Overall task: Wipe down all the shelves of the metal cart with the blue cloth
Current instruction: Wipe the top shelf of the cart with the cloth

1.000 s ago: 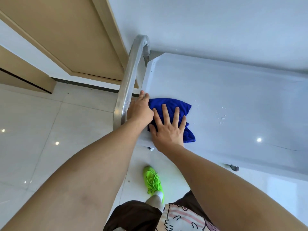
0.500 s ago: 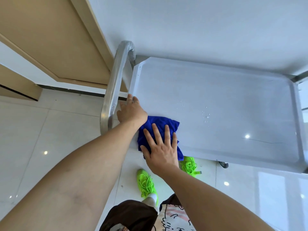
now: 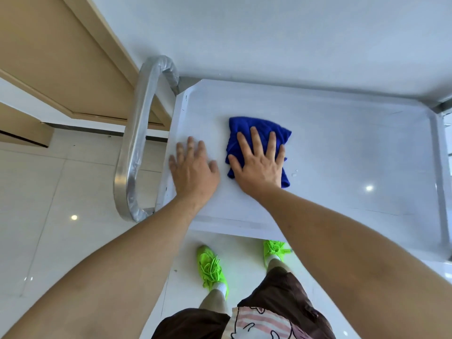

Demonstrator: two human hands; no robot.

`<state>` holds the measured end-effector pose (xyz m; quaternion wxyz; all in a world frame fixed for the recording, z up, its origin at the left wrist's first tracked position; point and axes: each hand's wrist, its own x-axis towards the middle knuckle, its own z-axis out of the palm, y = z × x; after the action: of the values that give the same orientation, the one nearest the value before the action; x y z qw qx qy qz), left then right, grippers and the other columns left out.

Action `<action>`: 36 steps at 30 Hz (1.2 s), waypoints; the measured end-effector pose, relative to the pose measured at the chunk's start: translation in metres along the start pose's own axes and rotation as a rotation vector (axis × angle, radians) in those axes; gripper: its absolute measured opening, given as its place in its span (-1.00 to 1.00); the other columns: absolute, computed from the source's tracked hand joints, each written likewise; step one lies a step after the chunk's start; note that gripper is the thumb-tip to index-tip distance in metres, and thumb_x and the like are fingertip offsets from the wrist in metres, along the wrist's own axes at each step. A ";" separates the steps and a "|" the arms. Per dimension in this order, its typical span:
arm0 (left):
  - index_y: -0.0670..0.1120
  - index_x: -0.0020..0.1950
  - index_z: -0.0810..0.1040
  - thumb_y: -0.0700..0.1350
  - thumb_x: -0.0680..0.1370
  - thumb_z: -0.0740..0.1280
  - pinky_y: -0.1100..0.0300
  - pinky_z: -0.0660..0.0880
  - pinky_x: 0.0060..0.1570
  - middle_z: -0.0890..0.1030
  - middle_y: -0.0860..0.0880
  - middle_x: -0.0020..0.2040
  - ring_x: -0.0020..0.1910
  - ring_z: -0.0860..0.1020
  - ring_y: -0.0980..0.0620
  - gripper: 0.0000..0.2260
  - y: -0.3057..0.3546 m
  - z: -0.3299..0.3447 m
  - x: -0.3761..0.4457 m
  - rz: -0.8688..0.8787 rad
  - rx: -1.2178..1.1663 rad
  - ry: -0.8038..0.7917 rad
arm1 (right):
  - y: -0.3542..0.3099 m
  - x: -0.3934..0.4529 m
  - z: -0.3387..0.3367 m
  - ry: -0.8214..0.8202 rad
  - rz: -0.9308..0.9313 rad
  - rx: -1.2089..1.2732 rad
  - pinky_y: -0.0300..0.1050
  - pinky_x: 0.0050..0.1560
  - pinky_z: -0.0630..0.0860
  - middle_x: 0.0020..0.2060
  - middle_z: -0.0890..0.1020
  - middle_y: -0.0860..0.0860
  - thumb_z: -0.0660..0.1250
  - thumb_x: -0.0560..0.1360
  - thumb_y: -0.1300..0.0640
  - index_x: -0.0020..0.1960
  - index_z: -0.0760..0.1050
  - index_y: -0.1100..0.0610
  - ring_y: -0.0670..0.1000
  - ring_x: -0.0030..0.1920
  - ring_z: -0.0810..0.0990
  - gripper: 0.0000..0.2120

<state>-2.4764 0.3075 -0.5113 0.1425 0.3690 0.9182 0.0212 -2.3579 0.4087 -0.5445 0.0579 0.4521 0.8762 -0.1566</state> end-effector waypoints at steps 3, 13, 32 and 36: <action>0.00 0.57 0.16 0.10 0.61 0.15 -0.16 -0.04 0.51 0.08 -0.06 0.61 0.57 0.00 -0.15 -0.46 0.032 0.010 -0.003 0.219 -0.024 -0.025 | 0.021 0.028 -0.012 0.012 0.003 -0.004 0.30 0.50 -0.25 0.62 -0.10 -0.13 -0.12 0.58 -0.37 0.59 -0.12 -0.24 0.18 0.57 -0.26 -0.38; 0.00 0.59 0.10 0.17 0.60 0.09 -0.22 -0.07 0.49 0.06 -0.02 0.61 0.58 -0.02 -0.10 -0.41 0.082 0.030 -0.003 0.200 0.029 -0.058 | 0.067 0.068 -0.036 0.017 -0.014 0.002 0.31 0.51 -0.22 0.62 -0.07 -0.09 -0.09 0.58 -0.34 0.60 -0.08 -0.21 0.21 0.57 -0.23 -0.38; -0.05 0.61 -0.07 0.06 0.59 0.18 -0.16 -0.07 0.52 -0.16 -0.03 0.62 0.57 -0.17 -0.16 -0.32 0.098 0.013 0.005 0.108 -0.023 -0.315 | 0.046 -0.119 0.014 -0.011 0.255 0.069 0.29 0.48 -0.34 0.61 -0.18 -0.09 -0.18 0.59 -0.32 0.59 -0.20 -0.21 0.20 0.53 -0.41 -0.39; -0.04 0.60 0.01 0.06 0.56 0.22 -0.09 -0.06 0.51 -0.11 -0.02 0.62 0.58 -0.15 -0.13 -0.33 0.089 0.004 0.012 0.123 -0.150 -0.398 | 0.022 -0.145 0.019 -0.042 0.256 0.075 0.30 0.47 -0.36 0.61 -0.22 -0.10 -0.21 0.58 -0.32 0.58 -0.23 -0.23 0.20 0.52 -0.45 -0.39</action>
<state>-2.4237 0.3801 -0.5054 0.3464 0.4094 0.8437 0.0248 -2.2561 0.3024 -0.5324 0.0786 0.5586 0.8035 -0.1902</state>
